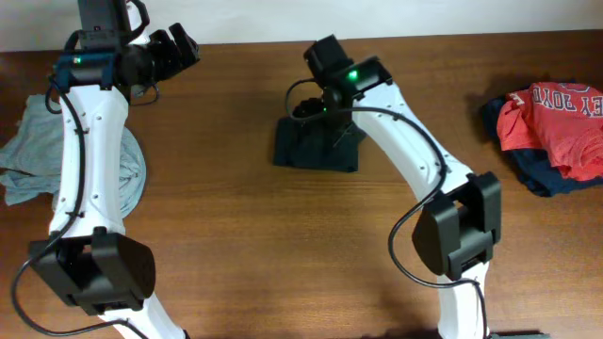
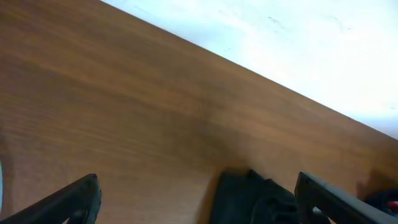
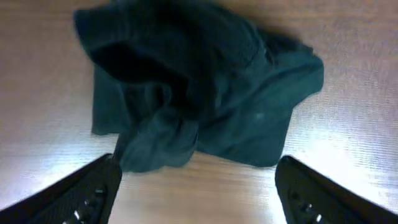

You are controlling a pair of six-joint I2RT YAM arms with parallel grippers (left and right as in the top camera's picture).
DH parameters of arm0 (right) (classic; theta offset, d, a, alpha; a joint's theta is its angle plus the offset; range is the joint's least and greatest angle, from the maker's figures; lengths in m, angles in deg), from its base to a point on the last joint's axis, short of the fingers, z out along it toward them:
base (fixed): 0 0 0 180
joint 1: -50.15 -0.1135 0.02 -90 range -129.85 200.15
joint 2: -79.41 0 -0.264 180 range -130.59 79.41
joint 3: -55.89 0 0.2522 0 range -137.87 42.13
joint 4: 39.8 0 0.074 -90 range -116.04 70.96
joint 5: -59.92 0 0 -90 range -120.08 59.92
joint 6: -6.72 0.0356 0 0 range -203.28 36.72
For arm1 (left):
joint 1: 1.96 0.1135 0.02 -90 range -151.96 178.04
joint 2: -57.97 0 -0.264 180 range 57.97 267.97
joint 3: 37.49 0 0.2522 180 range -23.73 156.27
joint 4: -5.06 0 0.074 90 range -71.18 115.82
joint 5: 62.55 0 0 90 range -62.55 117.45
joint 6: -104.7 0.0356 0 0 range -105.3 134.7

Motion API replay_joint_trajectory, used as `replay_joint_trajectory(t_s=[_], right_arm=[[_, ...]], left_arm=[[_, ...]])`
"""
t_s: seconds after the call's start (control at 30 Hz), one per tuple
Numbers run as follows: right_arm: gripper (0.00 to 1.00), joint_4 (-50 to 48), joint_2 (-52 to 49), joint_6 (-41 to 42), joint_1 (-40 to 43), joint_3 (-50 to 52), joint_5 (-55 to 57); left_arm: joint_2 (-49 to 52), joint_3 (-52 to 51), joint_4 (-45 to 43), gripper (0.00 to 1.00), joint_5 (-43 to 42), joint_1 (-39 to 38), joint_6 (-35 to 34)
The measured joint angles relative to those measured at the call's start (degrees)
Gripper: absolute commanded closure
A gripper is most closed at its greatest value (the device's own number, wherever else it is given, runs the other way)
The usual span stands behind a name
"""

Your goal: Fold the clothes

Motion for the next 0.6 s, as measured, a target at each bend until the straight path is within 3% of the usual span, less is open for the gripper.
replay_joint_trajectory(t_s=[0.37,0.6], right_arm=[[0.23,-12.2,0.0,2.89,-0.83,8.15,2.71],[0.62,-14.47,0.0,3.21,-0.85,9.46,3.04]], left_arm=[[0.0,0.0,0.15,0.01,0.35,0.0,0.46],[0.0,0.0,1.03,0.01,0.37,0.0,0.46]])
